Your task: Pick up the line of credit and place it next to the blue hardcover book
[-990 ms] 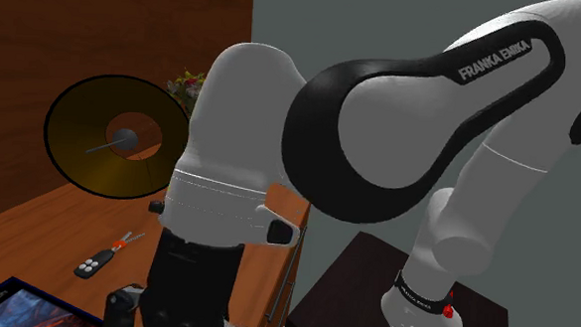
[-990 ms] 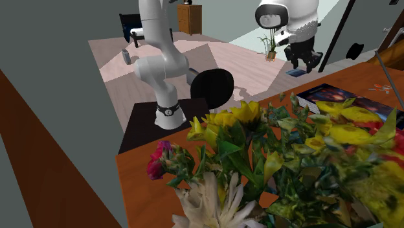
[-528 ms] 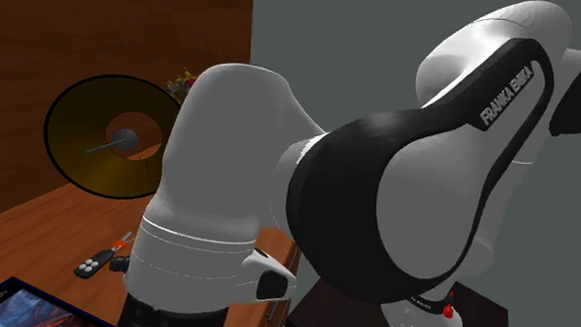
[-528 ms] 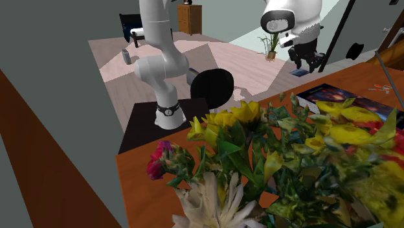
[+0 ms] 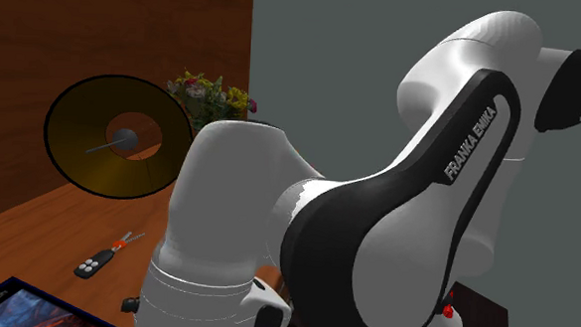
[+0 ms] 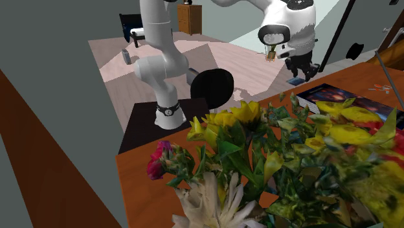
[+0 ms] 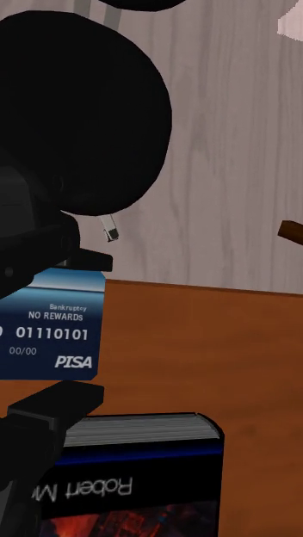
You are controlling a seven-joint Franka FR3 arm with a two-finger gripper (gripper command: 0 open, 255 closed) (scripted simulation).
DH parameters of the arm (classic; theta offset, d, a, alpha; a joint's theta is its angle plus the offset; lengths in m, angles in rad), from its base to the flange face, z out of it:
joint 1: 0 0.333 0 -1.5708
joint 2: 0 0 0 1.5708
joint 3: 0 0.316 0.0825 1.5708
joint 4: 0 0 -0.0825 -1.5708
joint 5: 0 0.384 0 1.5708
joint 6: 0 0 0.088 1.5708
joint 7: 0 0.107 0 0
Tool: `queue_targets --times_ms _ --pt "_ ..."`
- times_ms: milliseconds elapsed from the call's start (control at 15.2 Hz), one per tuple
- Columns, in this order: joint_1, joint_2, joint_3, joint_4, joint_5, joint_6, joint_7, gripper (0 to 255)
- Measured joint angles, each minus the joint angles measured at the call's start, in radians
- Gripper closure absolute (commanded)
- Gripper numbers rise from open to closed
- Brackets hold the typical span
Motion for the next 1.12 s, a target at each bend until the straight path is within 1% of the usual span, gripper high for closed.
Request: queue_targets --times_ms 462,858,924,1122 --pt "0.027 0.077 -0.008 -0.040 -0.045 0.097 0.002 255" --pt "0.030 0.085 -0.010 -0.044 -0.049 0.108 0.000 255" --pt "0.030 0.085 -0.010 -0.044 -0.049 0.108 0.000 0" --pt "0.030 0.085 -0.010 -0.044 -0.049 0.108 0.000 0"
